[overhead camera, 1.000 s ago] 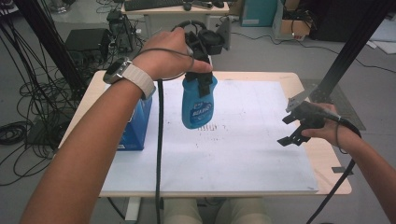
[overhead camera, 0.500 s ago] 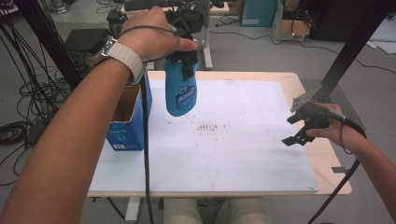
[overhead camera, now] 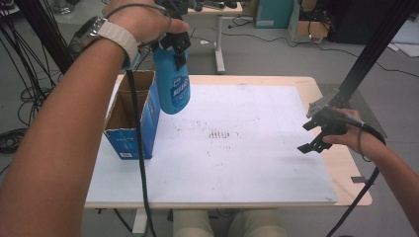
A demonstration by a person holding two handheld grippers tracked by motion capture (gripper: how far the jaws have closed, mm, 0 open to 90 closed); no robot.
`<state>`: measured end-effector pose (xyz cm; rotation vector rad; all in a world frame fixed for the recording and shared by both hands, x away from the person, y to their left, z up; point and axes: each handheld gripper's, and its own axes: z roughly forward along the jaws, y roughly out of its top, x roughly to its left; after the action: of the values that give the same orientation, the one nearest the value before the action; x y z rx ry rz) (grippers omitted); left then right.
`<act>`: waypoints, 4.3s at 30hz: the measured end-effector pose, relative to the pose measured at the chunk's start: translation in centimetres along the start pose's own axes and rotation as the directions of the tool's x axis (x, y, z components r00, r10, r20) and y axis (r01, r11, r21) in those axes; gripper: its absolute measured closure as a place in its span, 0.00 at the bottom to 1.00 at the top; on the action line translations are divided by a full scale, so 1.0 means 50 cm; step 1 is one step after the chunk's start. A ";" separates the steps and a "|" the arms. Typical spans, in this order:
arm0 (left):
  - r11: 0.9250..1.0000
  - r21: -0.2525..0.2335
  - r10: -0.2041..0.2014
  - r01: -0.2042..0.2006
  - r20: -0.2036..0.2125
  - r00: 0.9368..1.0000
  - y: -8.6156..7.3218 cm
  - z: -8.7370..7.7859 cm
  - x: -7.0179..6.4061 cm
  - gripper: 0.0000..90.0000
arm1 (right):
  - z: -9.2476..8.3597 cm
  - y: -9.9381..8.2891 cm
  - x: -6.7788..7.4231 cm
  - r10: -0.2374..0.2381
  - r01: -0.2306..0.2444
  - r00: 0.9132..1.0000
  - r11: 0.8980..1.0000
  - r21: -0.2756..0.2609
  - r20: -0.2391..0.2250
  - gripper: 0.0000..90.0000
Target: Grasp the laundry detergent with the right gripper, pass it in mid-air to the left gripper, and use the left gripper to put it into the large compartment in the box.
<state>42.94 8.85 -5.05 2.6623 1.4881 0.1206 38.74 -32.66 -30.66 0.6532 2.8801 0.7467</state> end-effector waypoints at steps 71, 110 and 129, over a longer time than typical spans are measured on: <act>0.895 0.002 -0.444 0.447 -0.111 0.889 -0.092 0.095 0.248 0.42 | 0.011 -0.015 -0.020 0.086 -0.086 0.996 0.996 0.035 0.002 0.08; 0.905 0.022 -0.422 0.426 -0.100 0.901 -0.104 0.274 0.258 0.42 | 0.016 -0.024 -0.024 0.087 -0.087 0.996 0.996 0.026 0.001 0.08; 0.901 0.030 -0.427 0.432 -0.107 0.898 -0.114 0.348 0.258 0.42 | 0.019 -0.024 -0.023 0.106 -0.106 0.994 0.994 0.039 0.000 0.08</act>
<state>46.84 22.13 -22.67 2.3181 2.0964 0.1828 39.50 -33.66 -32.09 0.8164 2.8878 0.7053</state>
